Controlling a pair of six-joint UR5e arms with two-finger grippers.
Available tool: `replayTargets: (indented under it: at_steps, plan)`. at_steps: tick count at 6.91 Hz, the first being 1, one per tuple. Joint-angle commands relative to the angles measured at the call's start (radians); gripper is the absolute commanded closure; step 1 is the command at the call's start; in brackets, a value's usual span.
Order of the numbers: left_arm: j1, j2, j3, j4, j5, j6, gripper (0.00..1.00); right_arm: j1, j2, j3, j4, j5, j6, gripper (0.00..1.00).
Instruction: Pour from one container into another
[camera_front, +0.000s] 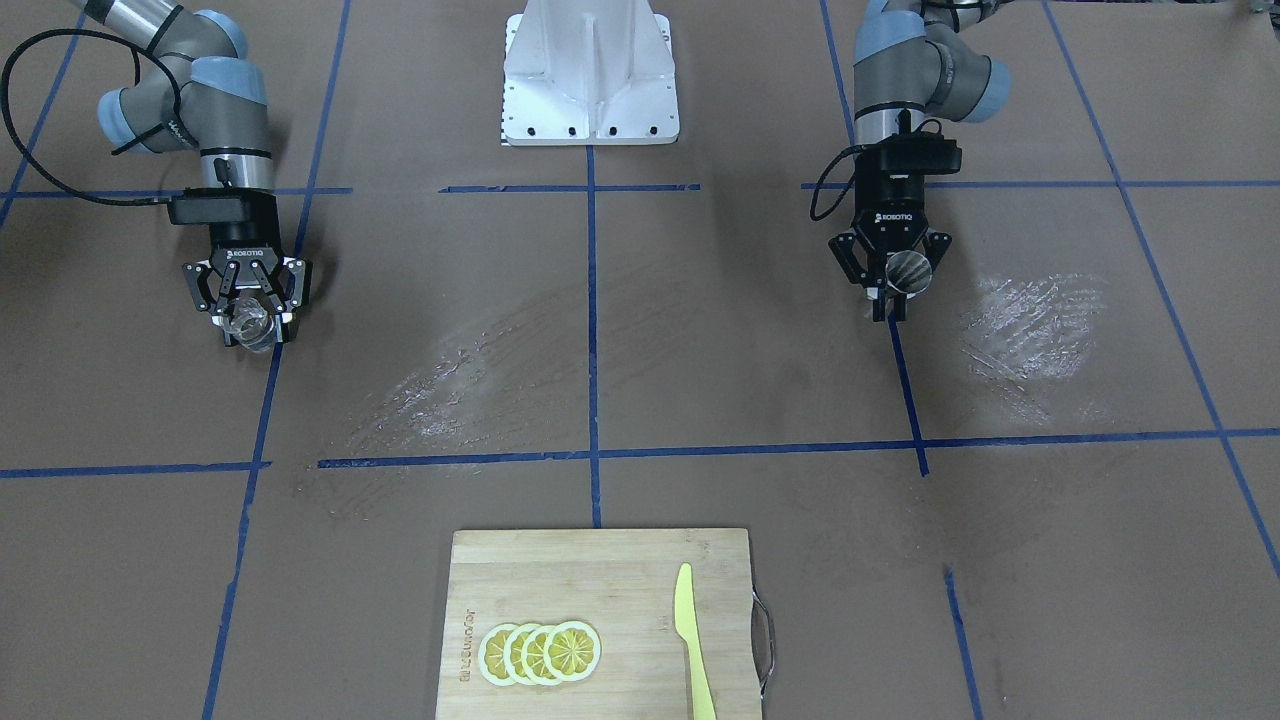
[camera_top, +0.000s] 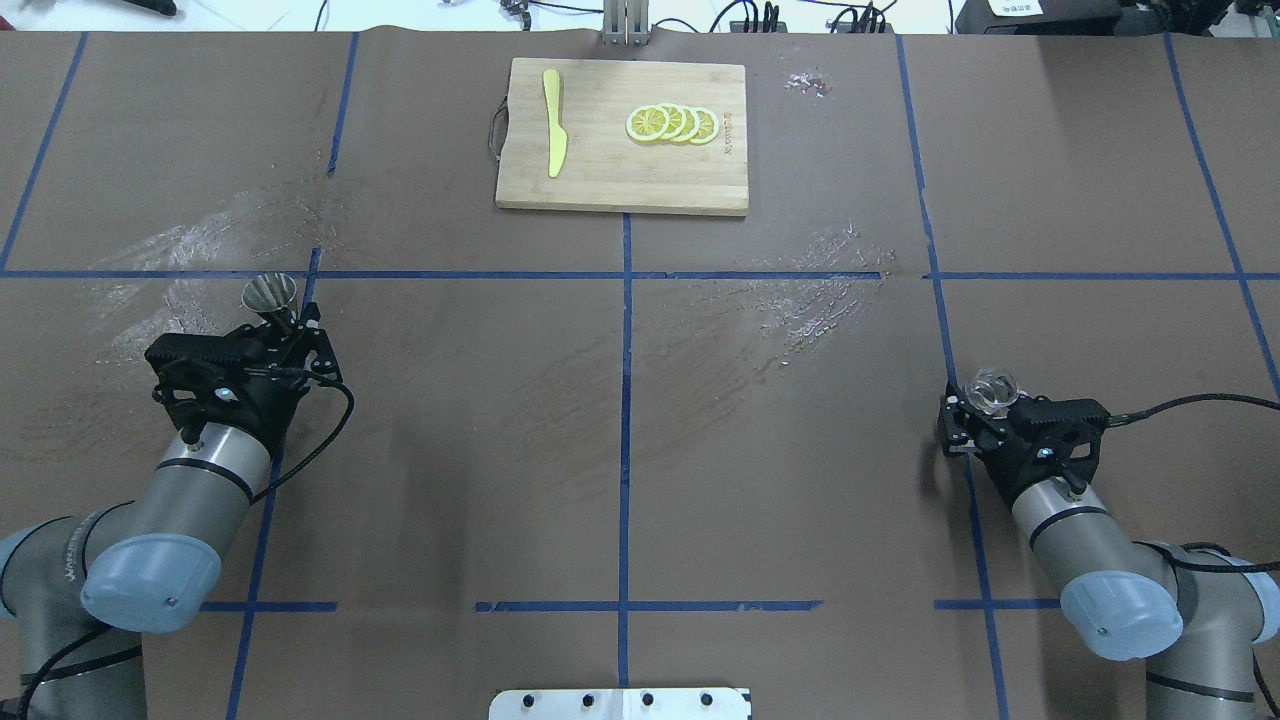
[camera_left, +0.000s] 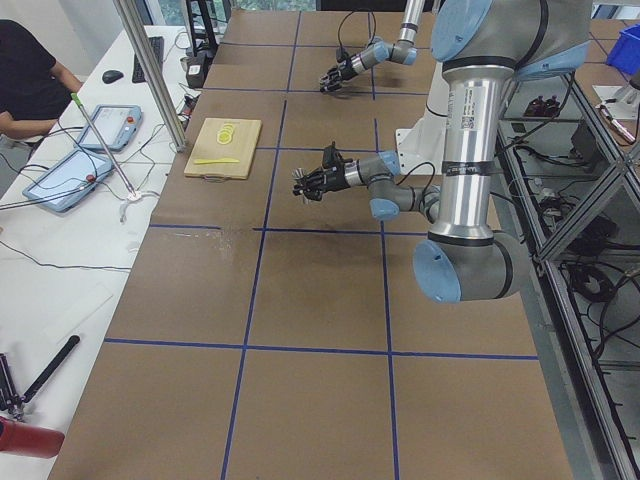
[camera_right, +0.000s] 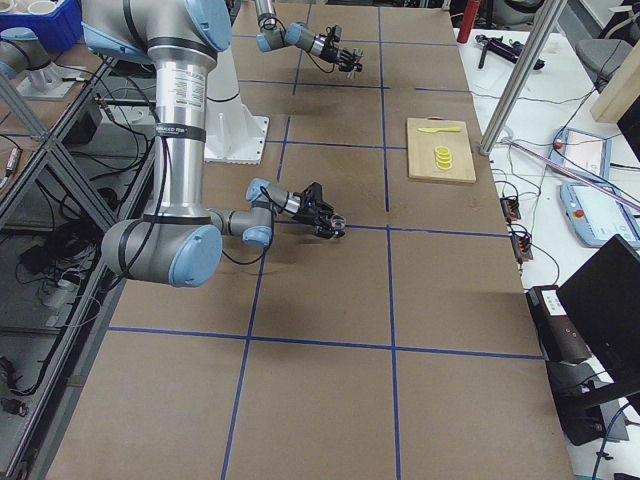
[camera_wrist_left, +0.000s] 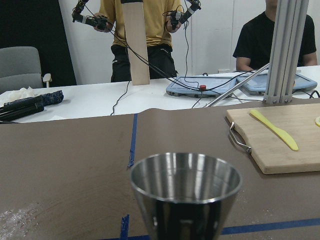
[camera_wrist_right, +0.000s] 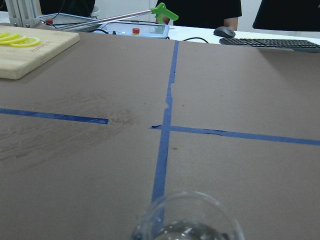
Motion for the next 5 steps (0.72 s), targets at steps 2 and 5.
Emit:
replayTargets:
  at_steps: [2, 5]
  plan:
    - [0.002, -0.016, -0.014, 0.000, 0.000, 0.003, 1.00, 0.044, -0.007, 0.050, 0.022, 0.051, -0.129, 1.00]
    - [0.011, -0.204, 0.009, 0.007, -0.009, 0.180, 1.00, 0.077, 0.008, 0.168, 0.026, 0.087, -0.294, 1.00]
